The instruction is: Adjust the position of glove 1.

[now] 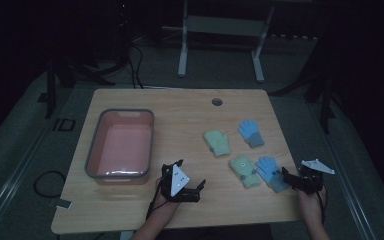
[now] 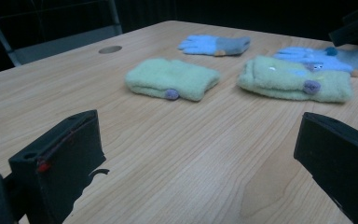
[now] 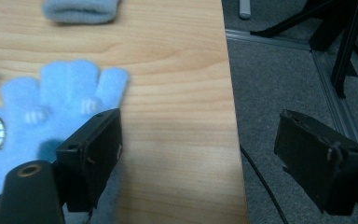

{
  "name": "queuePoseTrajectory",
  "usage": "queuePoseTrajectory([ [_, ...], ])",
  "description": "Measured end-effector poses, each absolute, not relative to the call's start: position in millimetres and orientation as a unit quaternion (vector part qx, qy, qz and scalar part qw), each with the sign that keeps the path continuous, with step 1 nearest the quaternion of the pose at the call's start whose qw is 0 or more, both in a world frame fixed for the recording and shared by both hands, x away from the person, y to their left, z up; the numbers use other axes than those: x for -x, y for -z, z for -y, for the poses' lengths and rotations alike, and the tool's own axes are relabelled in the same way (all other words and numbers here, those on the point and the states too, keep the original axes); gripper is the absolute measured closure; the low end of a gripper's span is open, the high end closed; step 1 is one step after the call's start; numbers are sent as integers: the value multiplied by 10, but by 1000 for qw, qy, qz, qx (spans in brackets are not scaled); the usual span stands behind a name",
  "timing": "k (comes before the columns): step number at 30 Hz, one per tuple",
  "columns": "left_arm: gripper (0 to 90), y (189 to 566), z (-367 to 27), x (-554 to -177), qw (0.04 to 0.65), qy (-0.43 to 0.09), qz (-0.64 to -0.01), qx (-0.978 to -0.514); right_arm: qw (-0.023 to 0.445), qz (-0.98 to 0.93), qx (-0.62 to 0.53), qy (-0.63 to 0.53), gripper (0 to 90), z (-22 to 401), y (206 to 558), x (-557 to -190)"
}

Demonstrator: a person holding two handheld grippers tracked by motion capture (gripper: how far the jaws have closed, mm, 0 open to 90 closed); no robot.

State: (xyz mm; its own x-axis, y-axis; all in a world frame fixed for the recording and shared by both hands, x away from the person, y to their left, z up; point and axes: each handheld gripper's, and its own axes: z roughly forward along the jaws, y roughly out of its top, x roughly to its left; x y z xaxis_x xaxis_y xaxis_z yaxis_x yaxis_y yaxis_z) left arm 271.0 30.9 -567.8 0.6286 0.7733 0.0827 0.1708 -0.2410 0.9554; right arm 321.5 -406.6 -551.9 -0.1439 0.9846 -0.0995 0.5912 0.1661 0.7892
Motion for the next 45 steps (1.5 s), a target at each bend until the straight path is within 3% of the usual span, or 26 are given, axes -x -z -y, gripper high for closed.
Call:
queuePoseTrajectory([
  [4, 14, 5677, -307, -2708, 525, -288, -320, -734, 315, -690, -569, -318, 152, 4072, 5420, -3199],
  [20, 14, 5676, -312, -2710, 524, -286, -322, -735, 356, -699, -530, -322, 137, 3903, 5021, -3130],
  [21, 14, 5676, -313, -2711, 524, -286, -322, -735, 342, -702, -529, -331, 177, 3890, 4951, -3140],
  [25, 14, 5676, -311, -2709, 523, -286, -322, -735, 340, -699, -526, -345, 178, 3862, 4857, -3158],
  [31, 14, 5676, -310, -2710, 523, -286, -322, -736, 350, -695, -513, -363, 139, 3773, 4582, -3208],
  [45, 14, 5677, -307, -2707, 524, -287, -321, -735, 307, -733, -462, -395, 133, 3462, 4297, -3268],
])
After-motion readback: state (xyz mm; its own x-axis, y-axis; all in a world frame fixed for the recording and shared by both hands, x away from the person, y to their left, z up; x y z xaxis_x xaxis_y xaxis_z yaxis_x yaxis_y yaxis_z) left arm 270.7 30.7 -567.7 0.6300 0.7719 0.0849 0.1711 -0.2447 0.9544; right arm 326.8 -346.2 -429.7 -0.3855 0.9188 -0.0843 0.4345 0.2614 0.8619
